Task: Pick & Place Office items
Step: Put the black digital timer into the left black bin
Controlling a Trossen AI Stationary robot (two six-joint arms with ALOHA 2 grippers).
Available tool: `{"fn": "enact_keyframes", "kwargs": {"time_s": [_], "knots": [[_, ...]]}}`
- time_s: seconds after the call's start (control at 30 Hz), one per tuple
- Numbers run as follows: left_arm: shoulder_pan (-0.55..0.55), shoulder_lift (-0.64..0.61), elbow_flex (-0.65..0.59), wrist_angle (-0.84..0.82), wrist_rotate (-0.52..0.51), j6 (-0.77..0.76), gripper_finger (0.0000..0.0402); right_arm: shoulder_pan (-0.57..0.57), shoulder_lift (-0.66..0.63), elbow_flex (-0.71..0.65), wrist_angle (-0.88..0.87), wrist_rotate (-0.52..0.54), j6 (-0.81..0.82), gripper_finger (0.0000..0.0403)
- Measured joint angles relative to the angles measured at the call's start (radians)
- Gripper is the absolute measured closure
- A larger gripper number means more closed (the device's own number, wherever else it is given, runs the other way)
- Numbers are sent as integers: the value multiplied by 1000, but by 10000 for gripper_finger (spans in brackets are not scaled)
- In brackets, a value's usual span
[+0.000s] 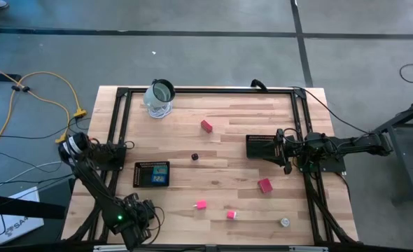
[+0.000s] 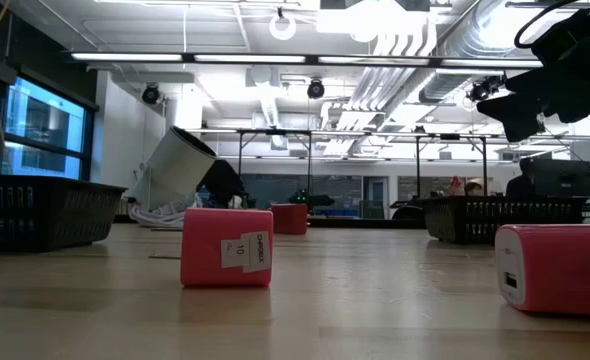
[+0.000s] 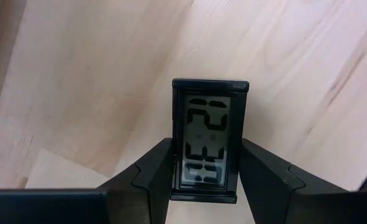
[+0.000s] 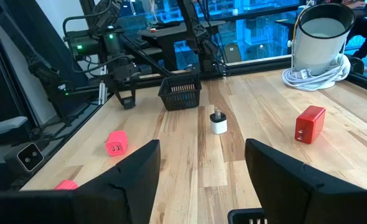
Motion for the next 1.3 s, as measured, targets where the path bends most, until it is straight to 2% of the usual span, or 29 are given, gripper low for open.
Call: {"fn": "enact_keyframes", "kwargs": {"time_s": [0.53, 0.93, 1.3], "knots": [[23, -128, 0, -129, -47, 32, 247, 0, 0, 0, 0, 0, 0, 180], [161, -275, 0, -267, -42, 222, 247, 0, 0, 0, 0, 0, 0, 180], [276, -389, 0, -422, -40, 318, 246, 0, 0, 0, 0, 0, 0, 180]]}}
